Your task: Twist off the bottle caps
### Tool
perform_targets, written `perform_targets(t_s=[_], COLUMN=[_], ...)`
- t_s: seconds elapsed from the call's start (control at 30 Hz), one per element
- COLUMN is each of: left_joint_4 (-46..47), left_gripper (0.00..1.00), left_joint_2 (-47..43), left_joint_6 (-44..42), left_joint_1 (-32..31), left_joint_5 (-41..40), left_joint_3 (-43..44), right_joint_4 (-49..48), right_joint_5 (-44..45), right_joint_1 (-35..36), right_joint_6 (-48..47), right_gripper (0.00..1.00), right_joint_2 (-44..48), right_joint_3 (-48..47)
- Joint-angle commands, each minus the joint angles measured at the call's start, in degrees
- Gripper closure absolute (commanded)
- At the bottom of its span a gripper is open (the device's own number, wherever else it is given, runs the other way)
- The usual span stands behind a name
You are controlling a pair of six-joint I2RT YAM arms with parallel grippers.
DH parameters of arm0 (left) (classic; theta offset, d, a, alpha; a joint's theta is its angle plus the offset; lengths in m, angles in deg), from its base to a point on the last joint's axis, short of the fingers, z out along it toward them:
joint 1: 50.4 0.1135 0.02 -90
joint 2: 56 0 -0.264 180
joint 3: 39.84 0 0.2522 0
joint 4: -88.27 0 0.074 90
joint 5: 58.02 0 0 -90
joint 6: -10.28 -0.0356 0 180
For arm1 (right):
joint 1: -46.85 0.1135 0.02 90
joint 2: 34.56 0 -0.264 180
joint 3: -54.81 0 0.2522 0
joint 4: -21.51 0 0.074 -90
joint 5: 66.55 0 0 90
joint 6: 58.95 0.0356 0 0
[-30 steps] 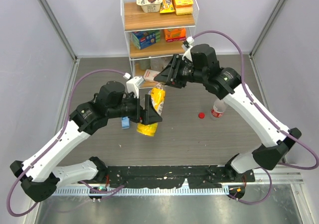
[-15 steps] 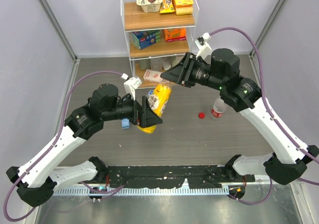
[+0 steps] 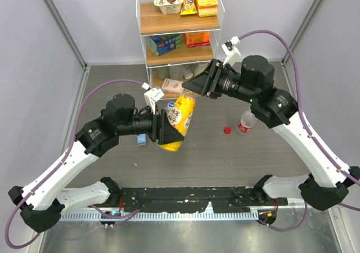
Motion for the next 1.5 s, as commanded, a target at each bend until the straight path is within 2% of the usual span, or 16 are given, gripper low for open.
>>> perform_targets(t_s=[0.0, 0.03, 0.1, 0.23, 0.37, 0.47, 0.63, 0.77, 0.83, 1.0, 1.3, 1.4, 1.47], left_joint_4=[-3.91, -4.70, -6.02, -11.02, -15.78, -16.84, -19.82, -23.07, -23.34, -22.47, -22.73, -22.99, -23.17], left_gripper=[0.61, 0.62, 0.63, 0.70, 0.76, 0.83, 0.99, 1.00, 1.00, 1.00, 1.00, 1.00, 1.00], left_joint_2=[-1.97, -2.15, -2.59, -2.76, -3.12, -3.91, -4.00, -2.16, -1.63, -1.71, -0.92, -0.75, -0.66], left_joint_6=[-1.36, -1.80, -2.94, -6.02, -7.87, -7.70, -7.17, -8.13, -8.14, -7.96, -8.40, -8.40, -8.31], left_joint_1=[0.06, -0.02, -0.20, -1.95, -3.54, -4.07, -5.38, -6.18, -6.88, -8.29, -10.13, -10.57, -10.75], left_joint_5=[-3.85, -4.73, -6.57, -12.98, -21.07, -25.11, -34.00, -36.82, -37.26, -38.49, -38.49, -38.66, -38.66], left_joint_3=[0.50, 0.76, 1.38, 4.01, 6.65, 7.36, 9.29, 10.87, 11.14, 10.96, 11.49, 11.23, 11.22], right_joint_4=[-4.13, -3.69, -2.99, 3.93, 12.55, 17.48, 19.27, 15.57, 17.05, 19.52, 19.79, 19.08, 18.91], right_joint_5=[-0.36, -0.27, 0.16, 2.45, 4.73, 11.21, 16.07, 16.25, 20.01, 22.31, 27.06, 26.28, 25.22], right_joint_1=[-0.13, -0.13, -0.13, -0.13, 1.62, 3.55, 5.58, 7.86, 9.44, 11.64, 11.91, 11.91, 11.91], right_joint_6=[-0.61, -0.53, -0.18, 1.93, 2.81, 3.16, 6.15, 8.88, 8.79, 8.79, 9.23, 9.32, 9.58], right_gripper=[0.65, 0.51, 0.34, 0.17, 0.16, 0.16, 0.16, 0.16, 0.16, 0.17, 0.36, 0.45, 0.46], right_joint_2=[1.39, 1.13, 0.25, -3.69, -9.85, -12.49, -13.64, -14.95, -16.61, -19.09, -18.74, -18.73, -19.08], right_joint_3=[-5.45, -5.99, -7.48, -13.62, -23.03, -27.60, -26.65, -25.59, -27.69, -29.37, -27.62, -26.91, -26.56])
